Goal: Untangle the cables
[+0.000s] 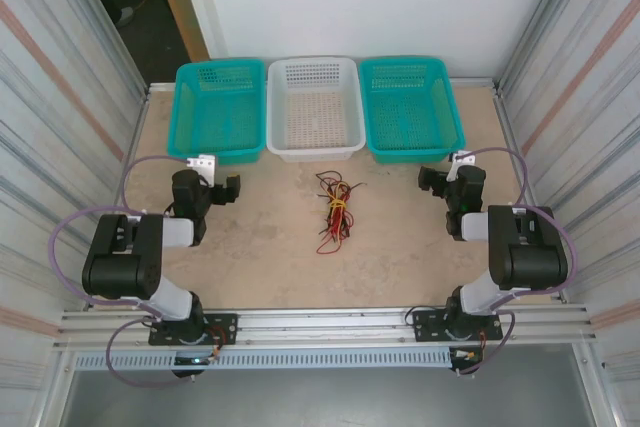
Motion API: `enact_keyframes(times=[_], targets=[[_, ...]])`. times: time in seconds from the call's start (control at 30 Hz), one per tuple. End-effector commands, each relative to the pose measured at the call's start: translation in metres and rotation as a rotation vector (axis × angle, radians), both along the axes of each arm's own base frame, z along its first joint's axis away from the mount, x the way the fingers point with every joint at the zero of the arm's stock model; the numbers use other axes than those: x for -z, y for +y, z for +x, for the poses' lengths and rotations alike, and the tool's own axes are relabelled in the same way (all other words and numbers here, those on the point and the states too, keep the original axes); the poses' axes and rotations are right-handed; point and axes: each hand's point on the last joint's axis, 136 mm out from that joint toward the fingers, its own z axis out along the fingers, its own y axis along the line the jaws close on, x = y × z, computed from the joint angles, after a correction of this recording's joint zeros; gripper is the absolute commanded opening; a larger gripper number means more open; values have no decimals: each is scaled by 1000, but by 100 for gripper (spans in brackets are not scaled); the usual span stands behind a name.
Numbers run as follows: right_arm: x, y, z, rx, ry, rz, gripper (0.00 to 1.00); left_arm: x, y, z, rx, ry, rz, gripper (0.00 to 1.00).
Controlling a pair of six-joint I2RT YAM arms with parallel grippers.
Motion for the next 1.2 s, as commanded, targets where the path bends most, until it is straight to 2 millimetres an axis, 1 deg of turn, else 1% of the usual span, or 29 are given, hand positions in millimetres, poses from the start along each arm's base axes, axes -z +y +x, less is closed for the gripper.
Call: enact_keyframes(times=[0.0, 1.07, 1.1, 1.13, 1.17], targets=[[-7, 0, 2, -9, -19, -1, 99, -16, 1, 7, 3, -50, -5, 99], [-6, 0, 2, -8, -19, -2, 99, -17, 1, 7, 5, -53, -4, 99], [-10, -1, 3, 1, -33, -10, 99, -20, 2, 7, -3, -64, -2, 99], [-17, -7, 3, 53, -33, -31, 99, -26, 5, 9, -24, -73, 5, 99], [-28, -13, 0, 109, -12, -66, 99, -32, 9, 8, -52, -42, 8, 99]])
